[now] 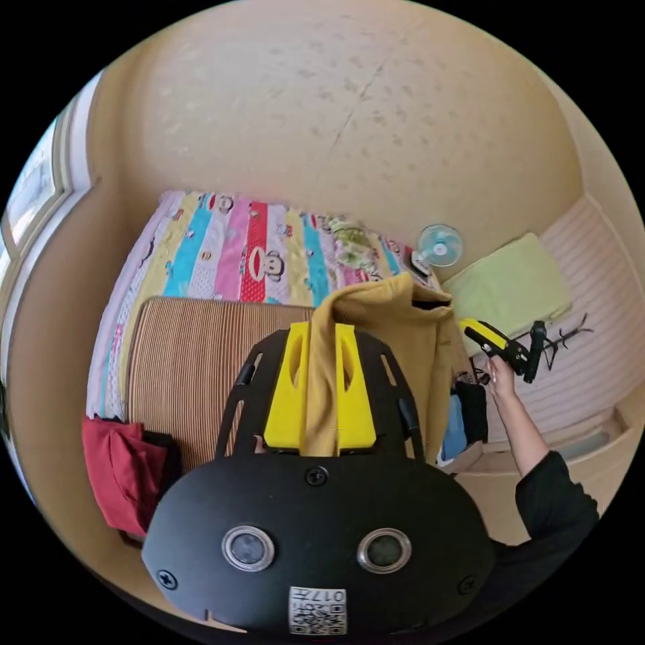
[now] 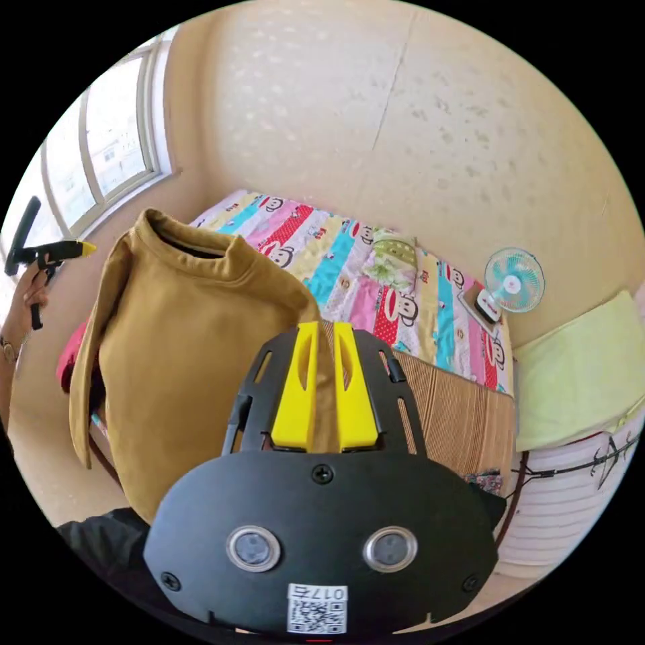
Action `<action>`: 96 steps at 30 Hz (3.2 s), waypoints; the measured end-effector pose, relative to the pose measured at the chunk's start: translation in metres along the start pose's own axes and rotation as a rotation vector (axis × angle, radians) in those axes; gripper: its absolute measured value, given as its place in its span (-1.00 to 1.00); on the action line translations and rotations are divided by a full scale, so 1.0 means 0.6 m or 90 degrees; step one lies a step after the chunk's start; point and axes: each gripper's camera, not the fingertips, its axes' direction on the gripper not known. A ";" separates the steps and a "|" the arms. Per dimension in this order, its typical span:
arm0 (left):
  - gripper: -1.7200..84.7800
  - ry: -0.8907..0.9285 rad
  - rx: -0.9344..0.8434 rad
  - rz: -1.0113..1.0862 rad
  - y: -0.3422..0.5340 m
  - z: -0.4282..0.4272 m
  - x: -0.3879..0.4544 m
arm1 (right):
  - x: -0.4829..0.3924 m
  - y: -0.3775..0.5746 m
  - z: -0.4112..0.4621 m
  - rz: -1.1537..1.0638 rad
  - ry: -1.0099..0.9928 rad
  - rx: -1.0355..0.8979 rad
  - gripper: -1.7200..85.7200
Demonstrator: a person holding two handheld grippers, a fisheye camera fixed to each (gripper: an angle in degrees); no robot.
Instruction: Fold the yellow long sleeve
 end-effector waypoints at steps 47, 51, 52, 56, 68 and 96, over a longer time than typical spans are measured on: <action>-0.88 0.595 0.127 -0.089 0.118 -0.545 -0.578 | 0.538 0.662 0.248 1.145 -0.511 -0.135 -0.73; -0.87 0.603 -0.006 0.026 -0.025 -0.417 -0.365 | 0.574 0.722 0.238 1.241 -0.530 -0.058 -0.70; -0.85 0.597 -0.049 0.052 -0.053 -0.363 -0.294 | 0.580 0.727 0.237 1.251 -0.530 -0.047 -0.70; -0.67 0.636 -0.165 0.102 -0.078 -0.216 -0.118 | 0.615 0.760 0.237 1.321 -0.546 0.040 -0.68; -0.65 0.389 -0.310 -0.121 0.210 -0.129 -0.245 | 0.692 0.708 0.219 1.256 -0.529 0.172 -0.90; -0.65 0.069 -0.382 -0.086 0.498 -0.210 -0.506 | 0.233 0.446 0.243 0.229 -0.227 -0.453 -0.69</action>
